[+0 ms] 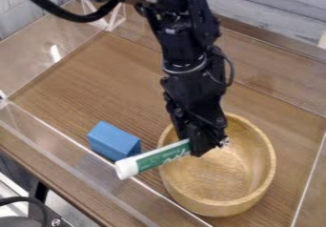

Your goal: Put the green marker in the brown bowl

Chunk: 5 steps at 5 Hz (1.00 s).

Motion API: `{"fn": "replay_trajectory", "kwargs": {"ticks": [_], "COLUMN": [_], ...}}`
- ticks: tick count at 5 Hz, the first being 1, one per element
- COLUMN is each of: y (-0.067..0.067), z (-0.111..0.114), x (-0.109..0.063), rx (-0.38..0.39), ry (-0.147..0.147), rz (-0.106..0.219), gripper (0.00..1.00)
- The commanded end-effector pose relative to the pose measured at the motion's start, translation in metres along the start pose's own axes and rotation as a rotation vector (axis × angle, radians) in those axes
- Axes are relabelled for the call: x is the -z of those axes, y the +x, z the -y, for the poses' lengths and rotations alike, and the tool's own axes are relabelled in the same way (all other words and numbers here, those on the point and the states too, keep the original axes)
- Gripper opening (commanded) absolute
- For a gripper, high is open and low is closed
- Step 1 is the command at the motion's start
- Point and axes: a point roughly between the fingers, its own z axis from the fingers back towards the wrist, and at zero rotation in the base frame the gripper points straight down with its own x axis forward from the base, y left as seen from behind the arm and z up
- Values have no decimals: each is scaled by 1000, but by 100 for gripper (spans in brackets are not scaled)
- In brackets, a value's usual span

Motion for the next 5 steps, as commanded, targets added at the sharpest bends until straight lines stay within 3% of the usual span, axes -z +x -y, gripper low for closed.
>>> {"fn": "replay_trajectory", "kwargs": {"ticks": [1, 5], "y": [14, 17], "z": [-3, -2], "x": [-15, -18], "rx": [3, -16], "ry": [15, -11], "rz": [71, 94], "gripper": [0, 0]}}
